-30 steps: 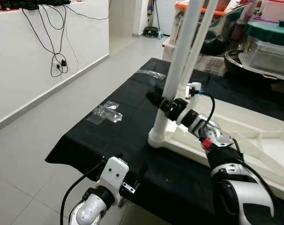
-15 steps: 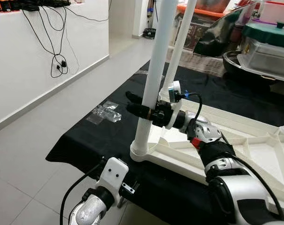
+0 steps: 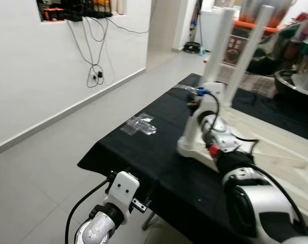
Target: Building children table
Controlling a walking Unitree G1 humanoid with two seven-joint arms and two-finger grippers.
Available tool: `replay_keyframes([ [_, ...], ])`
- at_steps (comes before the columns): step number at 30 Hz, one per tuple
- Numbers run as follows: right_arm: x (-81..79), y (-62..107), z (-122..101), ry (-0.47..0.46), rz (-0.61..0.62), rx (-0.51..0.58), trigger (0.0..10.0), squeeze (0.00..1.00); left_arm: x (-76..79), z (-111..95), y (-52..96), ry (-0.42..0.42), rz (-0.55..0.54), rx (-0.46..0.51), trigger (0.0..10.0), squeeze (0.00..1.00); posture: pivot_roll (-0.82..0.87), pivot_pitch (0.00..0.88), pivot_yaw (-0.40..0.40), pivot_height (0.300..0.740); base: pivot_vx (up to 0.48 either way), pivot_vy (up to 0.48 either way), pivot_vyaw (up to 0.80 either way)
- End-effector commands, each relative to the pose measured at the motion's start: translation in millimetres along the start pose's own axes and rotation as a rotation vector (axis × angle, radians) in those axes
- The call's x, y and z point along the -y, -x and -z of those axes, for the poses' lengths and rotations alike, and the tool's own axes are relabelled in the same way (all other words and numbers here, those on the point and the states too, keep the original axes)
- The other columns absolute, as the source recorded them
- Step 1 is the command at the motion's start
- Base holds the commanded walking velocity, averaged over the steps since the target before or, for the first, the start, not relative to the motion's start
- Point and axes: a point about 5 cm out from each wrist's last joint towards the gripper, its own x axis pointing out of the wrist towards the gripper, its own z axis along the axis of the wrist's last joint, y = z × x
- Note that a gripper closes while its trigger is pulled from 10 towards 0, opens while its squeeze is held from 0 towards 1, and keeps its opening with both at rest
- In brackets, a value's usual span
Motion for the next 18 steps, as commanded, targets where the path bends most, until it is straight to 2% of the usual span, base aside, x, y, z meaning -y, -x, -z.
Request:
replay_keyframes([
  [1,22.7,9.1,41,0.048,0.16,-0.153,0.0,0.0,4.0,4,0.1,0.002,0.02,-0.019,10.0,0.0,0.08,0.021,-0.124,0.74,0.0,0.0,0.0],
  [4,20.1,11.2,41,0.046,0.167,-0.149,0.0,0.0,4.1,4,0.2,0.001,0.019,-0.019,10.0,0.0,0.08,0.02,-0.123,0.74,0.0,0.0,0.0],
  [5,12.7,12.1,41,0.017,0.149,-0.149,0.0,0.0,4.2,4,0.3,0.001,0.018,-0.019,10.0,0.0,0.08,0.02,-0.123,0.74,0.0,0.0,0.0],
  [6,-10.8,11.0,34,-0.101,-0.03,-0.119,10.0,0.0,4.4,4,0.4,0.002,0.02,-0.019,10.0,0.0,0.08,0.017,-0.121,0.74,0.0,0.0,0.0],
  [7,-28.1,11.8,27,-0.179,-0.133,-0.088,10.0,0.0,4.8,4,0.6,0.003,0.021,-0.02,10.0,0.0,0.08,0.016,-0.123,0.74,0.0,0.0,0.0],
  [8,-28.1,11.8,27,-0.179,-0.133,-0.088,10.0,0.0,4.8,4,0.6,0.003,0.021,-0.02,10.0,0.0,0.08,0.016,-0.123,0.74,0.0,0.0,0.0],
  [9,-48.6,14.3,9,-0.271,-0.326,0.024,10.0,1.0,4.8,4,0.8,0.004,0.023,-0.02,10.0,0.0,0.07,0.017,-0.121,0.74,0.0,0.0,0.0],
  [11,-52.0,15.2,6,-0.29,-0.361,0.041,10.0,1.0,4.8,4,0.8,0.004,0.023,-0.02,10.0,0.0,0.07,0.017,-0.121,0.74,0.0,0.0,0.0],
  [13,-52.0,13.5,-3,-0.349,-0.436,0.063,10.0,1.0,5.1,4,0.7,0.004,0.023,-0.019,10.0,0.0,0.08,0.014,-0.126,0.74,0.0,0.0,0.0],
  [15,-51.4,13.6,-5,-0.359,-0.44,0.066,10.0,1.0,5.2,4,0.7,0.005,0.023,-0.019,10.0,0.0,0.08,0.014,-0.126,0.74,0.0,0.0,0.0],
  [16,-57.4,17.9,-5,-0.402,-0.678,0.01,10.0,0.0,5.0,4,0.7,0.004,0.02,-0.02,10.0,0.0,0.07,0.018,-0.126,0.74,0.0,0.0,0.0],
  [17,-57.4,17.9,-5,-0.402,-0.678,0.01,10.0,0.0,5.0,4,0.7,0.004,0.02,-0.02,10.0,0.0,0.07,0.018,-0.126,0.74,0.0,0.0,0.0],
  [18,-59.1,25.6,-5,-0.419,-0.91,-0.021,10.0,0.0,5.0,4,0.6,0.004,0.019,-0.018,10.0,0.0,0.08,0.017,-0.126,0.74,0.0,0.0,0.0],
])
